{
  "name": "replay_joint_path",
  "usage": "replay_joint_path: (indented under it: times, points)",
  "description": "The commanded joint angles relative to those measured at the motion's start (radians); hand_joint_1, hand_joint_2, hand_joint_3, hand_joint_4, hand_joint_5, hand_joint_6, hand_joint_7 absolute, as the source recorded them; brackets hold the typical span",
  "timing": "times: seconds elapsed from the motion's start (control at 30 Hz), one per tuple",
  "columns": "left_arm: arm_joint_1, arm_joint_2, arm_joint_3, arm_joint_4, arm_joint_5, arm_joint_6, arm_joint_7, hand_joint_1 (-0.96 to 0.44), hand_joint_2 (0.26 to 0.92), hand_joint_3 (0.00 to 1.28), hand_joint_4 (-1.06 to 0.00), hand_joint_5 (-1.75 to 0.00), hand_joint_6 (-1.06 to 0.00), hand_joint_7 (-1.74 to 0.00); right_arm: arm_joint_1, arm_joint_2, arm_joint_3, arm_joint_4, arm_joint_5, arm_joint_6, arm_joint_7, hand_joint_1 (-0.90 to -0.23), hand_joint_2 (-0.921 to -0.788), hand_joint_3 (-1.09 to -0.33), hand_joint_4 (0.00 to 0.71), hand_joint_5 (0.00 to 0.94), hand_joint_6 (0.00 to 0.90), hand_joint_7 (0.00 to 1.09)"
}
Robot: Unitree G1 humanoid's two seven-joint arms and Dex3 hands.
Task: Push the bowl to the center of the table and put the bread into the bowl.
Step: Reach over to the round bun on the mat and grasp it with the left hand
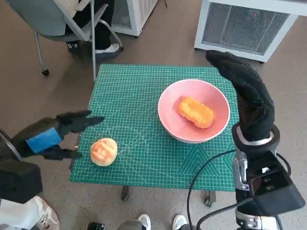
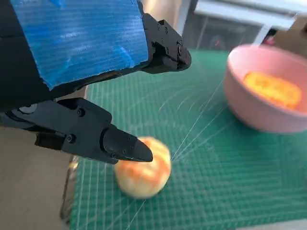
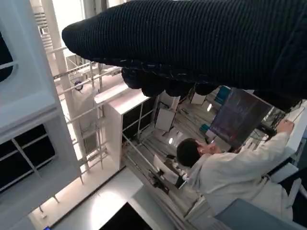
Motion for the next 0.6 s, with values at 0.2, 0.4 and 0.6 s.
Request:
replay_joint_path:
  times: [0.2, 0.4, 0.6]
  points:
    - [0.020, 0.001, -0.097, -0.007, 0.122, 0.038, 0.027, -0.21, 0.893, 0.00, -0.23, 0.00, -0.34, -0.01, 0.003, -0.005, 0.005, 0.010, 0.004, 0.019, 0.021, -0.529, -0.921, -0.755, 0.338, 0.003, 0.000, 0.71]
    - [0.003, -0.034, -0.159, 0.027, 0.184, 0.056, 0.060, -0.16, 0.889, 0.00, -0.23, 0.00, -0.33, 0.00, 0.001, -0.007, 0.001, 0.009, 0.010, 0.023, 0.028, -0.532, -0.921, -0.755, 0.344, 0.006, -0.001, 0.72]
    - [-0.021, -0.081, -0.218, 0.110, 0.252, 0.022, 0.143, -0.08, 0.890, 0.00, -0.28, -0.02, -0.38, -0.02, 0.002, -0.005, 0.003, 0.005, 0.013, 0.025, 0.033, -0.534, -0.921, -0.754, 0.347, 0.007, -0.001, 0.72]
